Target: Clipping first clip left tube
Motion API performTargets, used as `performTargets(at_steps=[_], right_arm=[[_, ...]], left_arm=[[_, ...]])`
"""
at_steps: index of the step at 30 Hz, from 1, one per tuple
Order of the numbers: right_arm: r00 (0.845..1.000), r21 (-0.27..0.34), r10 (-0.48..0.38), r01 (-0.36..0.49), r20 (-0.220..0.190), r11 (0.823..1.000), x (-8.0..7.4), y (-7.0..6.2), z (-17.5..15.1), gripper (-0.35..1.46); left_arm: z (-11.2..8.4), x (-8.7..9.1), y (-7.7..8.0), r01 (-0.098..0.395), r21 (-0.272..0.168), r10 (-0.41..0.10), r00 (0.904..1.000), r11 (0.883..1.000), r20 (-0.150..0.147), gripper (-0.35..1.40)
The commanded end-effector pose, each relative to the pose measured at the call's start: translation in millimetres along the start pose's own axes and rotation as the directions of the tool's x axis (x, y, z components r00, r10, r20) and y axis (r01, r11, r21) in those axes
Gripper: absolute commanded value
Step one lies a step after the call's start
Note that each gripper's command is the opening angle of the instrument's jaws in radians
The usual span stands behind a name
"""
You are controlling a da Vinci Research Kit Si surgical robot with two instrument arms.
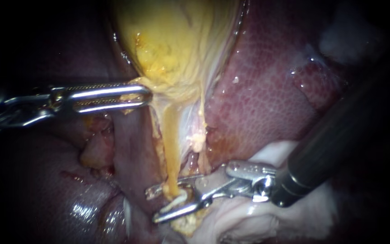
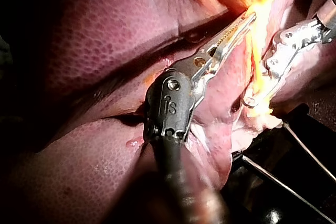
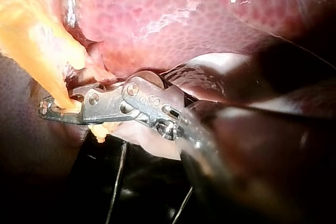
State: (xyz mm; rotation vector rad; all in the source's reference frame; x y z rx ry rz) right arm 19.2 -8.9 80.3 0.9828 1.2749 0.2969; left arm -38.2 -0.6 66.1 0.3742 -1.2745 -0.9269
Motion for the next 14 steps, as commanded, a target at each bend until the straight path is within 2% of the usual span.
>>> performTargets(at_steps=[1, 14], right_arm=[[1.000, 0.002, -0.002, 0.002, 0.001, 1.000, -0.2, 0.0, 0.1, -0.35], [1.000, 0.007, -0.001, 0.001, 0.005, 1.000, -0.1, -0.2, -0.1, -0.35]], left_arm=[[-0.1, 0.0, 0.0, 0.000, 0.001, 0.000, 1.0000, 1.000, 0.000, -0.35], [-0.4, -0.1, -0.4, 0.000, 0.002, 0.000, 1.0000, 1.000, 0.000, -0.35]])
